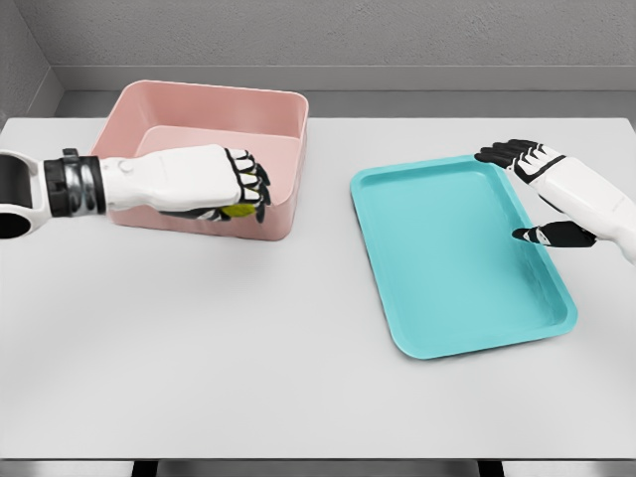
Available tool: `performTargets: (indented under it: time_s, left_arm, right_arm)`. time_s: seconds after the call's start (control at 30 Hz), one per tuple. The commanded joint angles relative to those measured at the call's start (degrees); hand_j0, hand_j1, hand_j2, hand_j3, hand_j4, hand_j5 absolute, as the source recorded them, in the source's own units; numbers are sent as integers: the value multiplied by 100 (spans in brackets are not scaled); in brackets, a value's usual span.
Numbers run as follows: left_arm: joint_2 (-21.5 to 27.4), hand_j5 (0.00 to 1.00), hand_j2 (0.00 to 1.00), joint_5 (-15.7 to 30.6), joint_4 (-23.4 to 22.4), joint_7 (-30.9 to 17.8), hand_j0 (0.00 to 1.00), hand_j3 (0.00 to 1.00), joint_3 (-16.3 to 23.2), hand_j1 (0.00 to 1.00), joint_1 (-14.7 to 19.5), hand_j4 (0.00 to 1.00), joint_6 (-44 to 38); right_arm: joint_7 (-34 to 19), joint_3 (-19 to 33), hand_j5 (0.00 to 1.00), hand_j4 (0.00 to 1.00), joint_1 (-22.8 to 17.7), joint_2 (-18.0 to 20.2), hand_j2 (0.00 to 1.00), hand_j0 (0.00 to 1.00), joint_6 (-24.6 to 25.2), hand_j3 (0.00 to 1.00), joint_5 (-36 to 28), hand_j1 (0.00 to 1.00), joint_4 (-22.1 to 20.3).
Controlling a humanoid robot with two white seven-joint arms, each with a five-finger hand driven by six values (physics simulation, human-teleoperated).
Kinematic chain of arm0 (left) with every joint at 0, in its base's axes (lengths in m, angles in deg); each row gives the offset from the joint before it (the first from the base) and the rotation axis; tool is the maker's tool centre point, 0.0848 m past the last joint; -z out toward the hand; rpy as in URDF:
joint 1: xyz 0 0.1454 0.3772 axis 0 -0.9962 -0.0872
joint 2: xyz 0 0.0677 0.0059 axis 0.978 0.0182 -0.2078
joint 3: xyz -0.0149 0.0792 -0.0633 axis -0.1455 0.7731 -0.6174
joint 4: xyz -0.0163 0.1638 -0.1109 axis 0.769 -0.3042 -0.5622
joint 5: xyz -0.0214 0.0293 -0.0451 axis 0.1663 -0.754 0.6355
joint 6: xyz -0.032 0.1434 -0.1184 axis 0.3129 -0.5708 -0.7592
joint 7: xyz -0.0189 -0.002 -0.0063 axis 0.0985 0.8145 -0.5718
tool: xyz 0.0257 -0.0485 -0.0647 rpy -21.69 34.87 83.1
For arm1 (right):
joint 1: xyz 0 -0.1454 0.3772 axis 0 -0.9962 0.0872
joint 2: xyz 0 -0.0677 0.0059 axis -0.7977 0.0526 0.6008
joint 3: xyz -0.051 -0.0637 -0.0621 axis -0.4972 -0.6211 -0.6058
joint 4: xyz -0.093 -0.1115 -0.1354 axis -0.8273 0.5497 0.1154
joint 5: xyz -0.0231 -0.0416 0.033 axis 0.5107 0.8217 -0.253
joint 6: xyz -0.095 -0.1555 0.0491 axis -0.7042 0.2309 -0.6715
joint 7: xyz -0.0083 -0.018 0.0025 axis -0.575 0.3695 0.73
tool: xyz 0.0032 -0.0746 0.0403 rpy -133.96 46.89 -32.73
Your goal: Put the tennis from the blue tray into the pink basket with both arms
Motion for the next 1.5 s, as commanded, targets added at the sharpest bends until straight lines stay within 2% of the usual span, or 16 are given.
performTargets:
  time_s: [0.0, 0.23, 0.53, 0.67, 0.7, 0.73, 0.77, 0.8, 1.1, 1.2, 1.27, 1.37, 1.47]
  left_arm:
    - [-39, 54, 54, 48, -222, -3, 54, 54, -6, 54, 0, 54, -10]
    - [-540, 54, 54, 22, -1136, -11, 54, 54, 3, 54, 378, 54, -10]
    - [-1102, 54, 54, 13, -2164, -38, 54, 54, 3, 54, 703, 54, -10]
    - [-1199, 54, 54, 4, -2516, -46, 54, 54, -6, 54, 844, 54, -10]
    - [-1208, 56, 56, 13, -2603, -46, 56, 56, -6, 56, 853, 56, -10]
    - [-1243, 69, 69, 22, -2656, -38, 69, 69, -6, 69, 853, 69, -10]
    - [-1269, 91, 91, 39, -2788, -11, 91, 91, -50, 91, 905, 91, -10]
    - [-1269, 100, 100, 39, -2806, -3, 100, 100, -94, 100, 914, 100, -10]
    - [-1190, 100, 100, 101, -2736, 6, 100, 100, -226, 100, 870, 100, -10]
    - [-786, 100, 100, 145, -2578, 6, 100, 100, -349, 100, 861, 100, -10]
    - [-549, 100, 100, 347, -2516, 6, 100, 100, -366, 100, 747, 100, -10]
    - [-127, 100, 100, 417, -2516, -3, 100, 100, -375, 100, 642, 100, -10]
    - [137, 100, 100, 698, -2551, 6, 100, 100, -419, 100, 501, 100, -10]
  right_arm:
    - [3, 2, 100, 100, 0, -3, 100, 100, 13, 100, -43, 100, -2]
    - [3, 2, 100, 100, 0, 6, 100, 100, 13, 100, -43, 100, -2]
    - [3, -6, 100, 100, 0, -3, 100, 100, 13, 100, -43, 100, -2]
    - [3, -6, 100, 100, 0, 6, 100, 100, 13, 100, -43, 100, -2]
    - [3, 2, 100, 100, 0, 6, 100, 100, 13, 100, -43, 100, -2]
    - [3, 2, 100, 100, 0, 6, 100, 100, 13, 100, -43, 100, -2]
    - [3, 2, 100, 100, 0, 6, 100, 100, 13, 100, -43, 100, 6]
    - [3, 2, 100, 100, -9, 6, 100, 100, 13, 100, -43, 100, -2]
    - [3, 2, 100, 100, -9, 6, 100, 100, 13, 100, -52, 100, 86]
    - [3, 2, 100, 100, -9, 6, 100, 100, 13, 100, -52, 100, 77]
    - [3, 2, 100, 100, -9, 6, 100, 100, 13, 100, -52, 100, 77]
    - [3, 2, 100, 100, -9, 6, 100, 100, 13, 100, -52, 100, 77]
    - [3, 2, 100, 100, -9, 6, 100, 100, 13, 100, -43, 100, 77]
